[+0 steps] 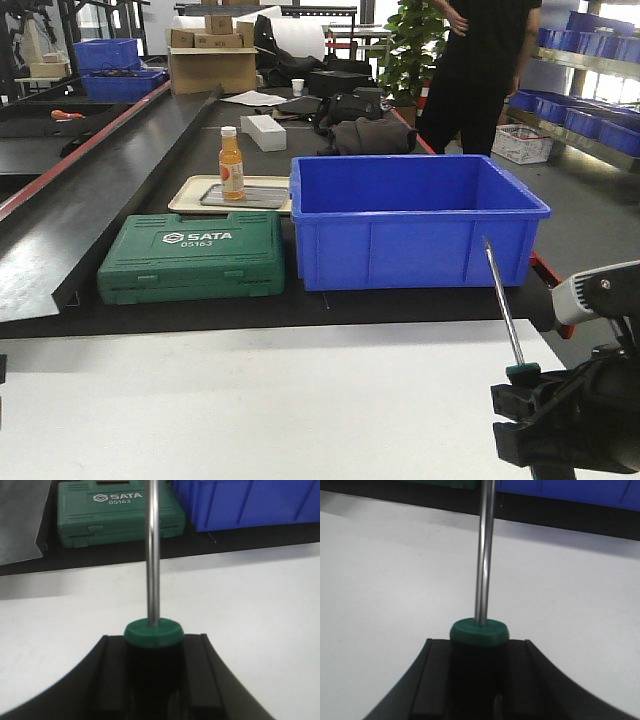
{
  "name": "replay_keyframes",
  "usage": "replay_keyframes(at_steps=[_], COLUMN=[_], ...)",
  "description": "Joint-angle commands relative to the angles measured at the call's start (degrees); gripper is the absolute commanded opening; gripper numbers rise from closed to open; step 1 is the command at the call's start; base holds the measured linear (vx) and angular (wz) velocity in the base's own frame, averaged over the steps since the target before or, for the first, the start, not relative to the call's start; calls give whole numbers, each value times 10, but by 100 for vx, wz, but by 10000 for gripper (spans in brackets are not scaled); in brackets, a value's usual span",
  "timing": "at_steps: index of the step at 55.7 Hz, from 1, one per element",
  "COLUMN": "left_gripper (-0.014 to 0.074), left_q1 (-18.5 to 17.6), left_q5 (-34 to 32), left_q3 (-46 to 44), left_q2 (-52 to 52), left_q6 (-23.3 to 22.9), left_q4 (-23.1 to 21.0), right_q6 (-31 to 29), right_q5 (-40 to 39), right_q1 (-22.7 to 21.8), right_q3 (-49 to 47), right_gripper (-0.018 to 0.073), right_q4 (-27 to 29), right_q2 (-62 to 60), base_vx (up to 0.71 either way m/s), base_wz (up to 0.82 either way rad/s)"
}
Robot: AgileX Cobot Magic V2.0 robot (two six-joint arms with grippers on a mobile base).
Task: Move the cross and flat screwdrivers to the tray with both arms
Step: 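Drive the base away from the table holding both screwdrivers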
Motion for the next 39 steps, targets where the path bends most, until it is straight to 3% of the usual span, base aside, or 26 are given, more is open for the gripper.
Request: replay_keyframes(at_steps=[1, 39], left_gripper=[3, 3], left_q1=[0, 0], left_q5=[-47, -48], left_q3=[-18, -18], left_q2=[-5, -5], left_q6=[-5, -5], left_q4=[10, 10], right_q6=[-4, -4], right_q5=[-47, -47], right_q1=[-2, -2], right_q3=[-18, -18], right_gripper=[-8, -8], right_q4=[-4, -4], right_q2=[-10, -10], base_vx=[-1, -14], base_wz=[5, -1])
